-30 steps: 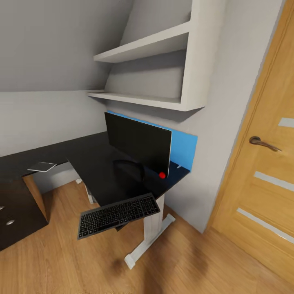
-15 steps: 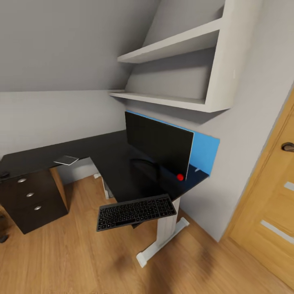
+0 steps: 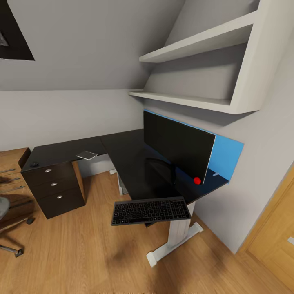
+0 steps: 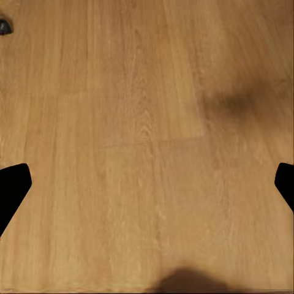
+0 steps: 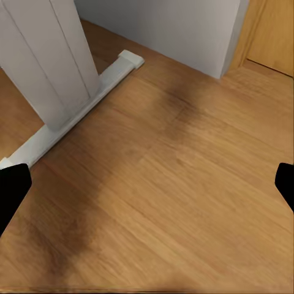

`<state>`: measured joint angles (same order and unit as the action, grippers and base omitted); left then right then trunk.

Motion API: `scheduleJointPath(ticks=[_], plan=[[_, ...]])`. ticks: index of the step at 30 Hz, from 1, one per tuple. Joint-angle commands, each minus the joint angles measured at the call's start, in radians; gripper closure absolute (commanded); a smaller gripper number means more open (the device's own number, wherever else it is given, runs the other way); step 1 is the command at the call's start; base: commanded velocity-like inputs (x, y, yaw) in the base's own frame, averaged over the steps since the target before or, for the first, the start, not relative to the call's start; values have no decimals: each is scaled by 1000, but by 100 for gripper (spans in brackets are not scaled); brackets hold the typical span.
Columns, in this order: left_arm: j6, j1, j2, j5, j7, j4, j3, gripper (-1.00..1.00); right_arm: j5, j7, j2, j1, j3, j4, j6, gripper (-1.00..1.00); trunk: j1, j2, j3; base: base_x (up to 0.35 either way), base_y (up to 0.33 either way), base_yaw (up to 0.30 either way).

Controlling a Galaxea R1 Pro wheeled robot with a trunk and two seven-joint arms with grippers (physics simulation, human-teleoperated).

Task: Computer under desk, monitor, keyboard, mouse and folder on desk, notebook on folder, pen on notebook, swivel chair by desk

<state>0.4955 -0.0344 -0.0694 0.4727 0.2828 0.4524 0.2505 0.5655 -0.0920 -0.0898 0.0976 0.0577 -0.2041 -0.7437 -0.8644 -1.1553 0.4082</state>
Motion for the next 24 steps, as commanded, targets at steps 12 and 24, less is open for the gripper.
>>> scheduleJointPath(ticks=[12,24], plan=[[2,-1,4,1,12,-4,11,-100,6,-8,2,1,11,3,-4,-100,0,-1,5,-198,-157,120],[2,-1,5,-1,13,-4,13,-100,5,-8,2,1,11,5,-4,-100,0,-1,5,-2,-135,187]])
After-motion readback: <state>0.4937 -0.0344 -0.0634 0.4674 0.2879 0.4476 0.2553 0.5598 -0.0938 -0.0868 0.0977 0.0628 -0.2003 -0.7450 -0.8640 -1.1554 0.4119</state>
